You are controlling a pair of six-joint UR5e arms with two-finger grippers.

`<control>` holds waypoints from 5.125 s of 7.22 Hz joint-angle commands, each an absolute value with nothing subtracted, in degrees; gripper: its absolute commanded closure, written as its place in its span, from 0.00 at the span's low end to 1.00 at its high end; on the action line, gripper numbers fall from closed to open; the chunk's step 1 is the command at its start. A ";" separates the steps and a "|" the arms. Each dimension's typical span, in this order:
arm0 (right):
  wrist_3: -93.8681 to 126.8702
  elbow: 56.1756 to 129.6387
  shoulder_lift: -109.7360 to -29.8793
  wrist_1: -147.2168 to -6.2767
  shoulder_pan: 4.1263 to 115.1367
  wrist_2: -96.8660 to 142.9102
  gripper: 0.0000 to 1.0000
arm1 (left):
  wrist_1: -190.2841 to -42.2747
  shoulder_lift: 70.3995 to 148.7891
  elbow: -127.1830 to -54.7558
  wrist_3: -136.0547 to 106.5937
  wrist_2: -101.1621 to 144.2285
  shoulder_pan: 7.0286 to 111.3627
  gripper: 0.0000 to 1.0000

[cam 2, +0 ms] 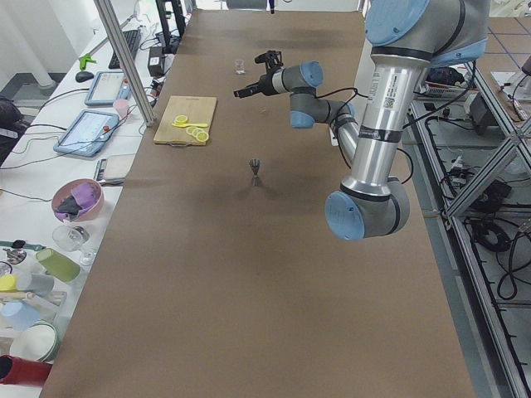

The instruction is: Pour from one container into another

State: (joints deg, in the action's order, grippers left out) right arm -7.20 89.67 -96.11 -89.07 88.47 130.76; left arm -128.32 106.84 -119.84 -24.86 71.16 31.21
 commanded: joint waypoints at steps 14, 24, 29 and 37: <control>-2.81 90.35 -95.01 -88.33 88.51 133.68 0.00 | -95.01 99.18 -97.91 -6.53 136.93 78.21 0.01; -3.34 89.30 -95.01 -88.42 87.98 134.21 0.00 | -94.92 78.66 -100.63 5.72 136.58 90.09 0.01; -4.22 89.74 -94.84 -83.06 85.00 134.39 0.00 | -95.79 79.28 -100.81 0.09 136.50 90.35 0.01; -4.39 90.09 -94.84 -78.49 84.11 136.67 0.00 | -96.15 79.72 -100.55 0.09 135.00 90.26 0.01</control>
